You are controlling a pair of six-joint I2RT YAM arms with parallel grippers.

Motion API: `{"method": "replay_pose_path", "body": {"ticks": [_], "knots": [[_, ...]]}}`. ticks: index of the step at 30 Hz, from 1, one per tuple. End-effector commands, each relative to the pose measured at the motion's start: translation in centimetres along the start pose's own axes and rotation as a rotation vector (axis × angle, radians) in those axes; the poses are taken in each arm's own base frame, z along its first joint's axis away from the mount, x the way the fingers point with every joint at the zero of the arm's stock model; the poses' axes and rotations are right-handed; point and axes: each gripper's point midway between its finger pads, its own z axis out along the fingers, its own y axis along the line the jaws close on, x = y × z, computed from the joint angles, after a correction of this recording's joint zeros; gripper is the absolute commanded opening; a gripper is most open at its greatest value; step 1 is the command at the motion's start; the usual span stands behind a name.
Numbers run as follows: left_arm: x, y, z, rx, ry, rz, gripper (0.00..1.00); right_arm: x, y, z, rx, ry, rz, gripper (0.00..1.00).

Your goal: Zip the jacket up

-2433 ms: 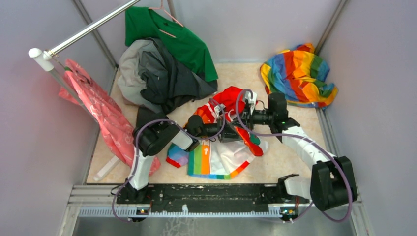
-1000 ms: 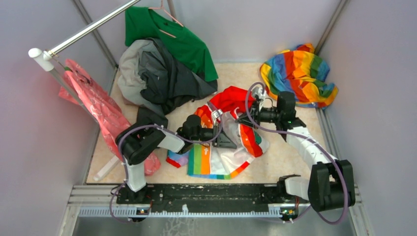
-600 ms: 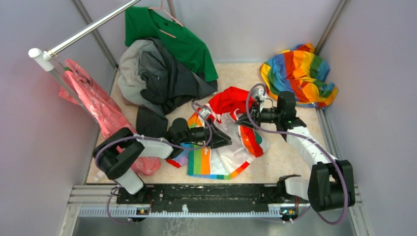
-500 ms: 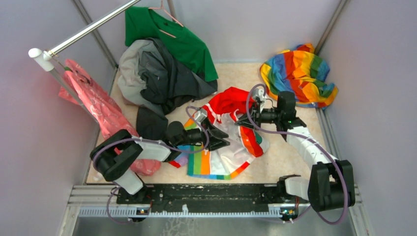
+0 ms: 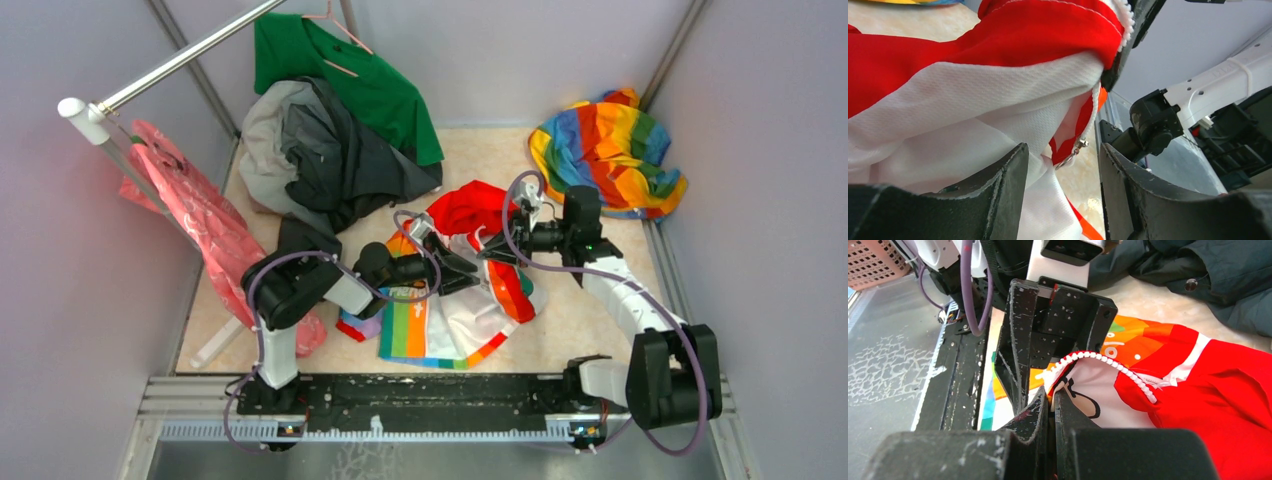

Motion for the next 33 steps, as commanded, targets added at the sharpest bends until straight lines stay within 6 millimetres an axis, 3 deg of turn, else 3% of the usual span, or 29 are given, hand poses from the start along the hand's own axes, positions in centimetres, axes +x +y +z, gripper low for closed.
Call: {"method": "replay_pose_path", "body": {"ticks": [1, 9, 22, 33], "knots": [[-4.2, -3.9, 0.9, 0.185, -0.153, 0.06, 0.6, -2.1, -0.1, 0.0, -0.035, -0.024, -0.074, 0.0], [-3.9, -4.5, 1.7, 0.229, -0.126, 0.0, 0.48, -1.8, -0.3, 0.0, -0.028, -0.018, -0.064, 0.01], [-4.7, -5.9, 0.7, 0.23, -0.142, -0.022, 0.49, -1.6, -0.5, 0.0, -0.026, -0.012, -0.048, 0.03], [-4.4, -5.0, 2.5, 0.188, -0.136, -0.057, 0.5, -1.2, -0.5, 0.2, -0.04, -0.012, -0.022, 0.05]]}}
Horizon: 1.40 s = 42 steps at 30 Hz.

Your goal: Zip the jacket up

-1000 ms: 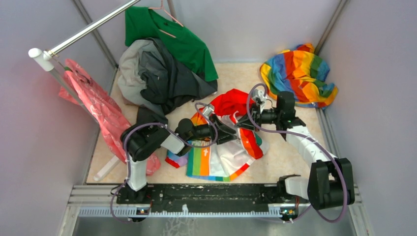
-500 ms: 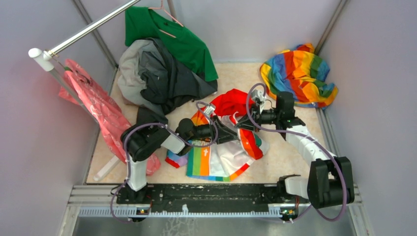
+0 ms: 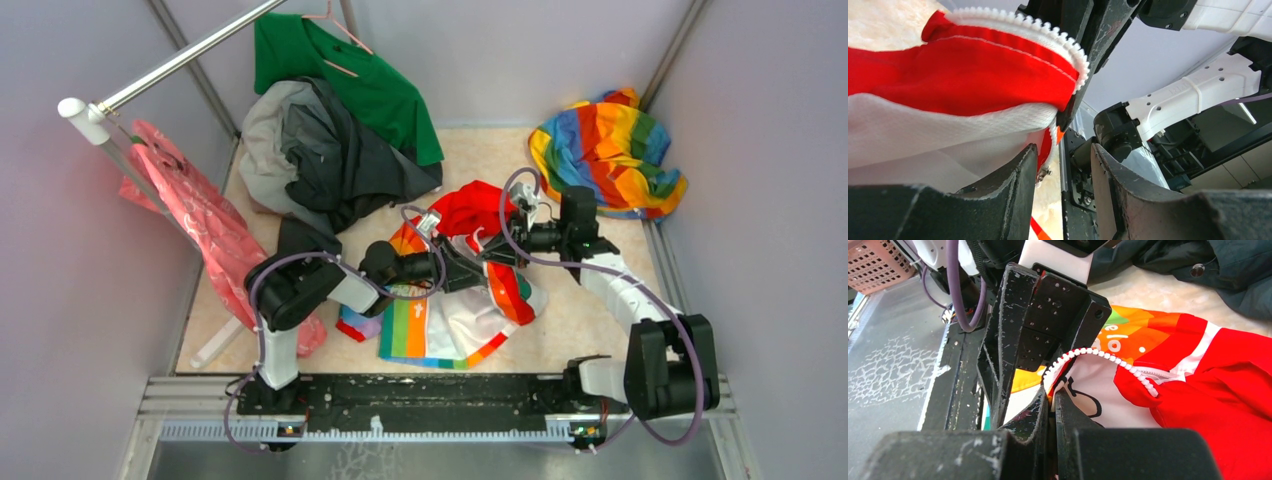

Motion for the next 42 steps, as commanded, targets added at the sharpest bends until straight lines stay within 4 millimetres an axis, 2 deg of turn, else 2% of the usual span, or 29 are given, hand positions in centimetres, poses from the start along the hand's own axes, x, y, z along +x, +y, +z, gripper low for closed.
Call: {"method": "replay_pose_path", "body": {"ticks": [1, 7, 9, 13, 19, 21, 22, 26, 30, 32, 39, 40, 42], "knots": [[-3.3, -3.3, 1.2, 0.122, -0.125, 0.132, 0.5, -2.4, 0.1, 0.0, -0.036, -0.026, -0.078, 0.05], [-3.4, -1.9, 2.3, 0.051, -0.096, 0.154, 0.51, -2.1, 0.2, 0.2, -0.047, -0.022, -0.064, 0.05], [-3.4, -1.8, 2.5, 0.051, -0.091, 0.159, 0.48, -2.1, 0.3, 0.3, -0.05, -0.021, -0.06, 0.05], [-3.2, -1.8, 3.3, 0.077, -0.064, 0.152, 0.32, -2.2, 0.3, 0.3, -0.05, -0.02, -0.057, 0.06], [-2.7, -1.7, 3.5, 0.097, -0.037, 0.128, 0.18, -2.5, 0.1, 0.3, -0.038, -0.016, -0.05, 0.12], [-2.6, -1.9, 3.8, 0.114, -0.025, 0.128, 0.06, -2.6, 0.0, 0.2, -0.031, -0.016, -0.046, 0.15], [-2.6, -1.9, 3.8, 0.121, -0.02, 0.126, 0.0, -2.6, -0.1, 0.2, -0.026, -0.015, -0.041, 0.18], [-2.7, -2.1, 3.9, 0.128, -0.019, 0.121, 0.0, -3.5, -0.4, 0.1, 0.004, -0.013, -0.031, 0.37], [-2.7, -2.2, 3.5, 0.114, -0.023, 0.122, 0.0, -5.0, -1.1, -1.2, 0.075, -0.02, -0.028, 0.6], [-2.8, -2.3, 3.4, 0.107, -0.03, 0.128, 0.0, -5.7, -1.2, -2.0, 0.093, -0.037, -0.034, 0.66], [-4.4, -2.0, 3.5, 0.068, -0.077, 0.146, 0.0, -7.6, -0.3, -3.6, 0.114, -0.068, -0.085, 0.75], [-4.7, -1.8, 3.5, 0.057, -0.089, 0.14, 0.0, -7.8, -0.1, -3.9, 0.118, -0.072, -0.095, 0.78], [-5.7, -1.3, 3.4, 0.031, -0.12, 0.134, 0.0, -8.0, 0.7, -4.0, 0.108, -0.076, -0.146, 0.91]]}}
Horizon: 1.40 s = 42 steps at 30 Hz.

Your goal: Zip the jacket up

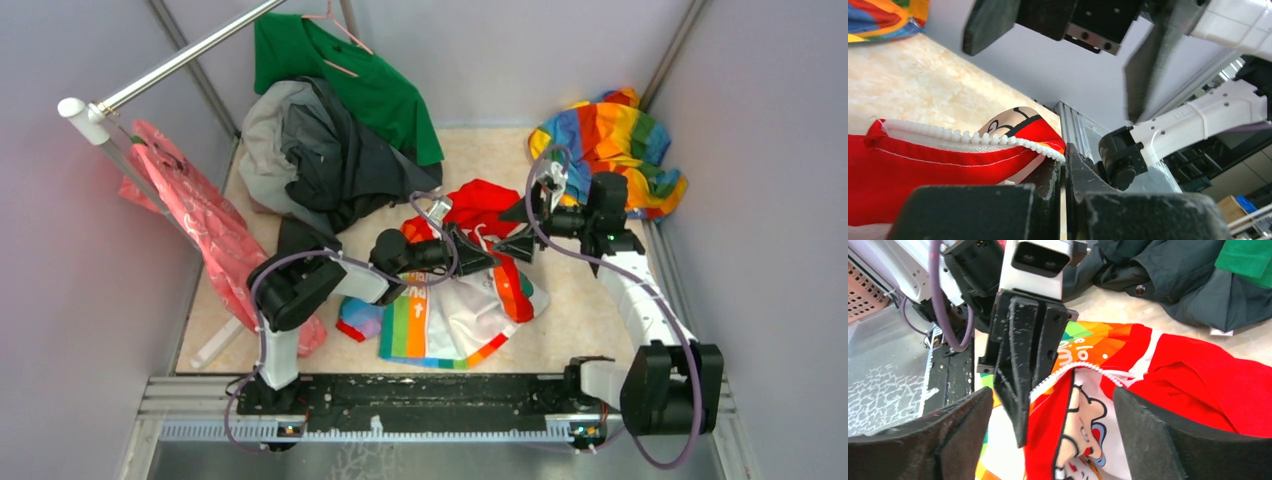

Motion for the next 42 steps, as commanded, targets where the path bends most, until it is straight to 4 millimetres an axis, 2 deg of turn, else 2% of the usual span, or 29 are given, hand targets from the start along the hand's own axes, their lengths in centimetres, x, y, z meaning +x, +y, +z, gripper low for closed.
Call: {"method": "replay_pose_path", "body": {"ticks": [1, 6, 9, 11, 16, 21, 23, 24, 29, 31, 35, 37, 42], "knots": [[-3.6, 0.2, 0.2, -0.04, -0.1, 0.03, 0.0, -3.6, 2.0, -1.4, -0.017, -0.054, -0.183, 0.96], [-7.0, 2.9, 0.7, -0.14, -0.21, 0.011, 0.0, -3.3, 5.0, -2.0, -0.124, -0.074, -0.202, 0.98], [-9.0, 4.2, 1.3, -0.166, -0.258, 0.004, 0.0, -2.2, 5.9, -2.0, -0.185, -0.065, -0.14, 0.98], [-10.2, 4.8, 1.6, -0.178, -0.288, 0.02, 0.0, -0.4, 6.1, -1.9, -0.206, -0.057, -0.059, 0.98], [-12.0, 5.4, 2.5, -0.182, -0.318, 0.091, 0.0, 3.1, 4.5, -1.3, -0.131, -0.028, 0.058, 0.98], [-13.3, 6.1, 3.1, -0.198, -0.329, 0.087, 0.0, 3.7, 2.9, 0.3, -0.071, -0.046, 0.081, 0.96], [-13.8, 6.0, 3.2, -0.195, -0.333, 0.089, 0.0, 3.9, 1.9, 0.5, -0.034, -0.07, 0.071, 0.92], [-14.0, 5.8, 3.3, -0.189, -0.334, 0.088, 0.0, 3.5, 1.5, 0.6, -0.023, -0.1, 0.012, 0.9], [-14.5, 4.4, 2.7, -0.138, -0.345, 0.059, 0.0, 2.1, 1.4, 0.3, 0.03, -0.261, -0.114, 0.89], [-14.6, 3.8, 2.3, -0.128, -0.352, 0.048, 0.0, 1.9, 1.0, 0.3, 0.048, -0.288, -0.095, 0.87], [-15.0, 2.5, 2.2, -0.1, -0.349, 0.035, 0.0, 0.7, 0.0, 0.2, 0.078, -0.334, -0.026, 0.76], [-14.9, 2.0, 2.1, -0.081, -0.348, 0.02, 0.0, 0.3, -0.5, 0.2, 0.099, -0.349, 0.012, 0.73], [-14.9, 1.3, 2.0, -0.048, -0.351, -0.001, 0.0, 1.1, -2.0, 0.4, 0.145, -0.325, 0.135, 0.7]]}}
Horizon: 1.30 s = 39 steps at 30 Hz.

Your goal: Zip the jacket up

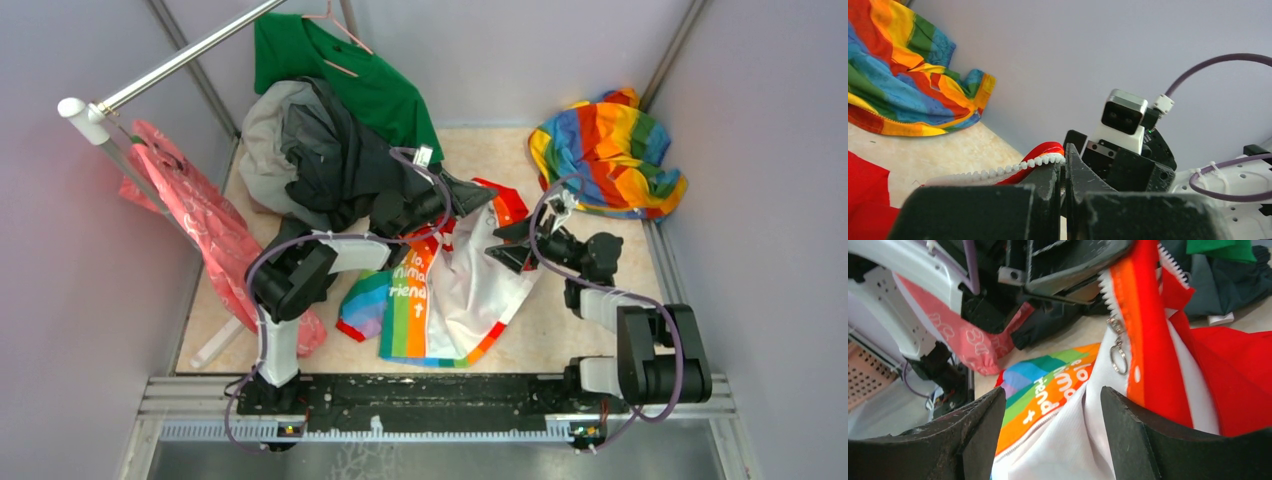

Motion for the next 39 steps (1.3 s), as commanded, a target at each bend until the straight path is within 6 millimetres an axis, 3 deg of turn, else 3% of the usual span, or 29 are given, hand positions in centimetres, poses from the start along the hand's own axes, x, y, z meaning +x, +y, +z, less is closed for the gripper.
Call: {"method": "replay_pose_path", "body": {"ticks": [1, 13, 23, 33, 39], "knots": [[-2.1, -3.6, 0.1, 0.108, -0.041, 0.001, 0.0, -2.2, -1.2, 0.6, 0.055, -0.053, 0.032, 0.7], [-2.9, -4.4, 0.2, 0.1, -0.05, -0.046, 0.0, -2.2, -3.9, 0.9, 0.199, -0.07, 0.254, 0.7], [-2.2, -5.4, 0.5, 0.117, -0.024, -0.128, 0.0, -4.4, -1.7, 1.4, 0.083, -0.131, 0.218, 0.67], [-1.2, -6.4, 1.0, 0.124, -0.01, -0.163, 0.0, -4.8, -1.1, 1.6, 0.07, -0.12, 0.134, 0.62], [-1.3, -6.7, 1.1, 0.124, -0.011, -0.161, 0.0, -4.9, -1.4, 1.5, 0.1, -0.125, 0.1, 0.54]]}}
